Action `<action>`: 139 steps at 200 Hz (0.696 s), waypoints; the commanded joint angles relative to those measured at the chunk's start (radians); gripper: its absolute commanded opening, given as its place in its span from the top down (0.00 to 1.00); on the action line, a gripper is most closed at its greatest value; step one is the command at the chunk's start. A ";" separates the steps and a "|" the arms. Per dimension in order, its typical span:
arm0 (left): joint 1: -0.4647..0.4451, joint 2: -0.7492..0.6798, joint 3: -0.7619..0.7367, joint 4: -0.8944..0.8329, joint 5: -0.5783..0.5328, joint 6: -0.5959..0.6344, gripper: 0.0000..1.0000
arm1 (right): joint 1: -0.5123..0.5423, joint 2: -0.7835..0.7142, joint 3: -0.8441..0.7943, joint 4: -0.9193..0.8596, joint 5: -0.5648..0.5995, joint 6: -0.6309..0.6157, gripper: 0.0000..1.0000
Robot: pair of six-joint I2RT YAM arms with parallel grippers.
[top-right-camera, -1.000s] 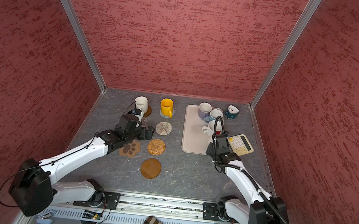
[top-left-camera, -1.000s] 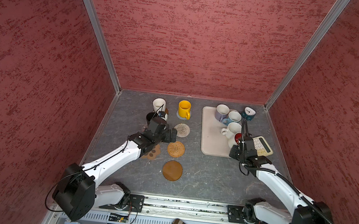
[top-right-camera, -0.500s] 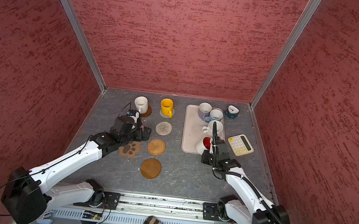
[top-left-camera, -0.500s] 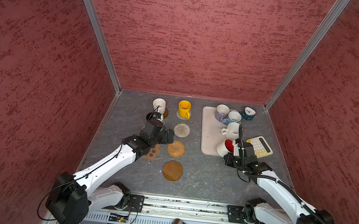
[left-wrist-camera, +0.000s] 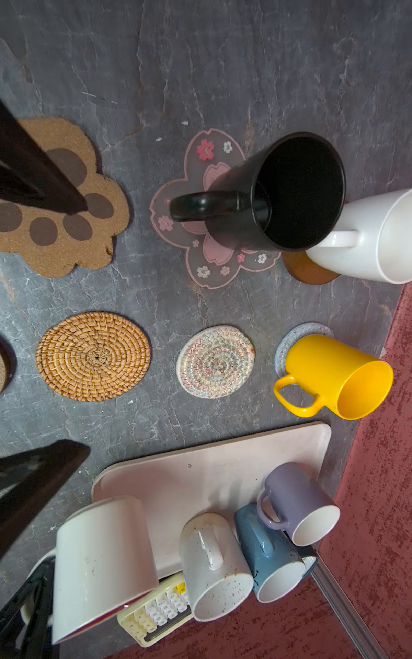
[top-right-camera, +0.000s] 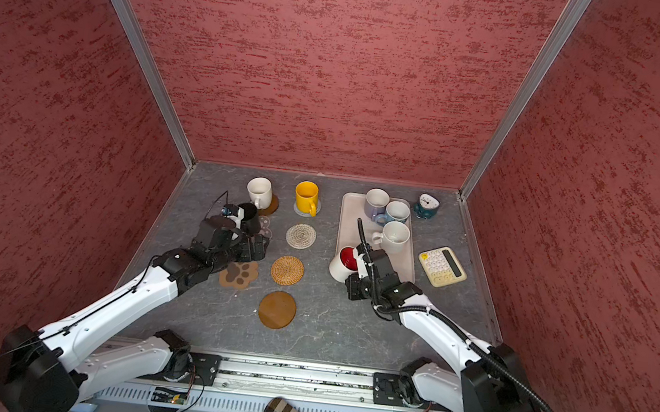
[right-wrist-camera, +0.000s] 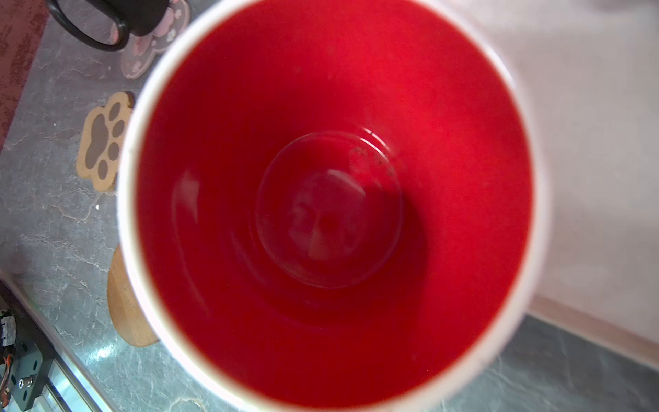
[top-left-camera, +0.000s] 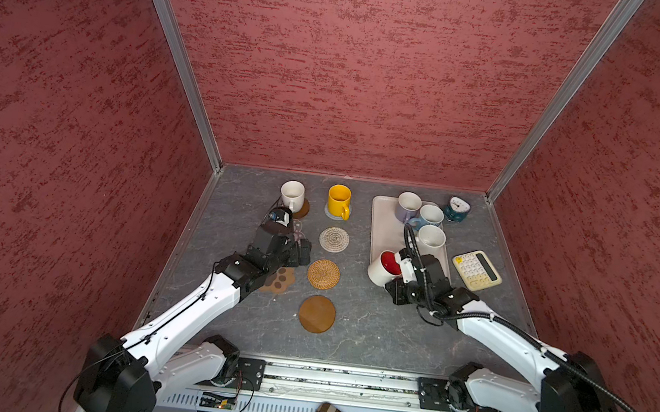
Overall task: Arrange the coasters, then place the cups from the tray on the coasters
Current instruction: 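Carry the red-lined white mug with the right gripper toward the multicolour woven coaster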
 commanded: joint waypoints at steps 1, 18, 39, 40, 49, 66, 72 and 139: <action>0.009 -0.013 -0.019 -0.008 -0.008 -0.005 0.01 | 0.014 0.031 0.087 0.124 0.023 -0.065 1.00; 0.020 -0.021 -0.027 -0.010 -0.008 -0.002 0.01 | 0.022 0.076 0.124 0.135 0.024 -0.086 1.00; 0.027 -0.030 -0.040 -0.003 -0.009 0.001 0.01 | 0.029 0.140 0.173 0.138 0.029 -0.112 1.00; 0.027 -0.030 -0.040 -0.002 -0.009 0.002 0.01 | 0.030 0.142 0.175 0.138 0.029 -0.113 1.00; 0.029 -0.030 -0.048 0.004 -0.009 0.002 0.00 | 0.033 0.169 0.200 0.132 0.038 -0.126 1.00; 0.029 -0.029 -0.058 0.013 -0.015 0.004 0.00 | 0.037 0.216 0.244 0.124 0.067 -0.154 1.00; 0.030 -0.029 -0.063 0.019 -0.018 0.005 0.00 | 0.038 0.230 0.258 0.124 0.075 -0.163 1.00; 0.044 0.004 -0.070 0.075 -0.001 0.007 0.01 | 0.052 0.394 0.396 0.160 0.109 -0.247 1.00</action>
